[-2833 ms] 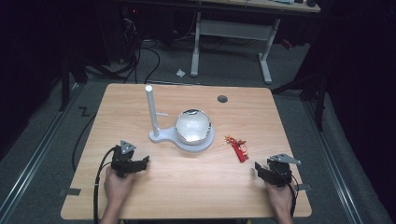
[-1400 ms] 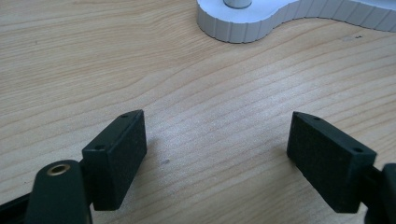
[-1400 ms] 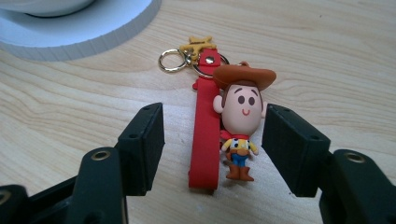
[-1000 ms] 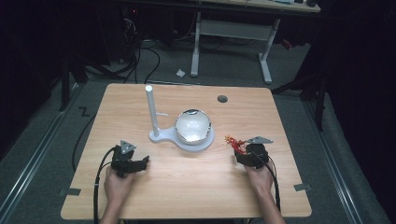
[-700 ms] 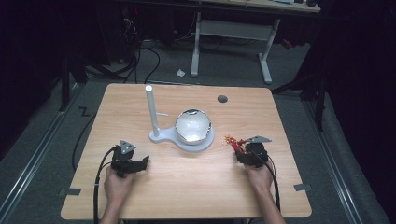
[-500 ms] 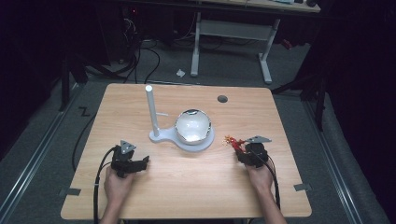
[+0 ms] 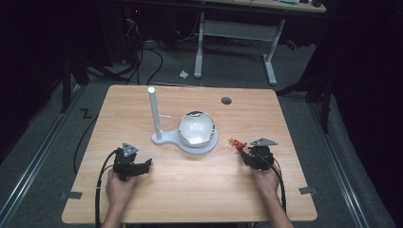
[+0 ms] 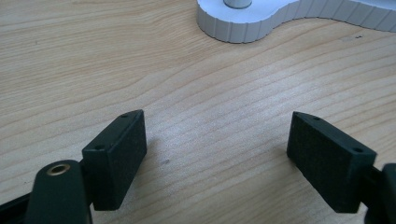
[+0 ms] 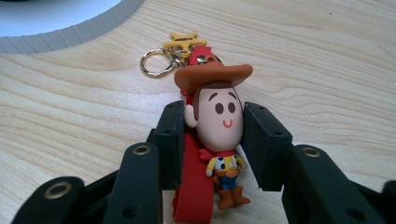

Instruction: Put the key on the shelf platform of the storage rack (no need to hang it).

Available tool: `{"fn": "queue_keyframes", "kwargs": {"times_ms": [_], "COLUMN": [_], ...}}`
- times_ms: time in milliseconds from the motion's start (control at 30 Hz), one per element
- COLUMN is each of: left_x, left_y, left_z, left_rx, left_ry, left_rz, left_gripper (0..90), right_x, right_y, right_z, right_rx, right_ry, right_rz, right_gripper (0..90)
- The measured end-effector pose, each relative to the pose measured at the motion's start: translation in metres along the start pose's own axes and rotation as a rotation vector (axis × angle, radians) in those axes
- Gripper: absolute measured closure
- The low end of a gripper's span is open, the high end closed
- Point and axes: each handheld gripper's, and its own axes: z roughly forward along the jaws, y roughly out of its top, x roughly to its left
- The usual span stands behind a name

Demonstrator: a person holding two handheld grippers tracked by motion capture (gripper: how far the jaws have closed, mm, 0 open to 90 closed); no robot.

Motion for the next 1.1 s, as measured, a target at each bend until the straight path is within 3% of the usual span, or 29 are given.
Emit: {"fn": "queue_keyframes", "kwargs": {"times_ms": [533, 800, 1100], "left_x": [0.0, 0.0, 0.0], "left_y": [0.0, 0.0, 0.0], "left_z": [0.0, 0.0, 0.0], "left_rx": [0.0, 0.0, -0.001], "left_ry": [0.0, 0.0, 0.001], "left_rz": [0.0, 0.0, 0.0], "left_gripper": [20.4, 20.4, 20.4], "right_x": [-0.006, -0.006, -0.008], "right_y": [0.005, 0.013, 0.023], "right_z": [-0.019, -0.037, -0.06], "right_rx": [-0.07, -0.131, -0.165], "right_ry": [0.033, 0.05, 0.073], "right_rz": [0.014, 0.01, 0.0], "right_gripper": [61.5, 61.5, 61.5]}}
